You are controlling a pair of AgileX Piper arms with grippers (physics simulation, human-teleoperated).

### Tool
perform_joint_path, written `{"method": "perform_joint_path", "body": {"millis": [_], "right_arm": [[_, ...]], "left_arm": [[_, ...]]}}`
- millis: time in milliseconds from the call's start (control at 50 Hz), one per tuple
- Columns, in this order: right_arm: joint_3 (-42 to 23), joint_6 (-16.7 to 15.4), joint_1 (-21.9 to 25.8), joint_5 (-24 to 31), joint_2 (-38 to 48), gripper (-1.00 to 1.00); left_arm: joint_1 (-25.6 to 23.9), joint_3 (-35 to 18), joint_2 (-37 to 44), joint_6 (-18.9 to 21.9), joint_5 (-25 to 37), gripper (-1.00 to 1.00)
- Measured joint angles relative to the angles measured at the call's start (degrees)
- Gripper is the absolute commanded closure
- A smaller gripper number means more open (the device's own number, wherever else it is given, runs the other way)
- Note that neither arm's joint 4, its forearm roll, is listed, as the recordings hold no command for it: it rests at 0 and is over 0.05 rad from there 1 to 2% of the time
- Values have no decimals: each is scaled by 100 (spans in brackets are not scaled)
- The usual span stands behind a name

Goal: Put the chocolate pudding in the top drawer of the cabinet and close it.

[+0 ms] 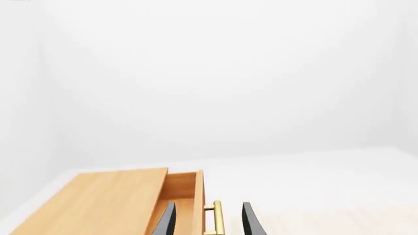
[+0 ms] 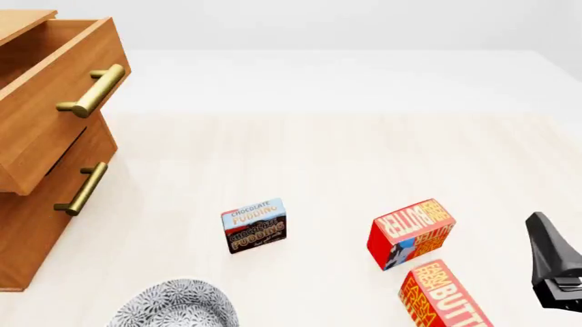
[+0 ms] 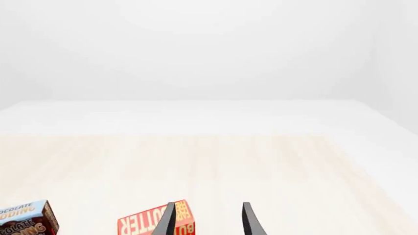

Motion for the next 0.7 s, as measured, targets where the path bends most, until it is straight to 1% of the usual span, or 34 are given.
{"method": "perform_joint_path", "body": {"millis": [140, 460, 600, 700], "right_arm": [[0, 0, 0, 0, 0, -100], [0, 0, 0, 0, 0, -100], [0, 0, 0, 0, 0, -100], [0, 0, 0, 0, 0, -100]], "left_arm": [[-38, -424, 269, 54, 271, -100], [-61, -1458, 1095, -143, 1120, -100], [50, -1927, 1513, -185, 1516, -100], [163, -2201, 1725, -124, 1752, -100]]}}
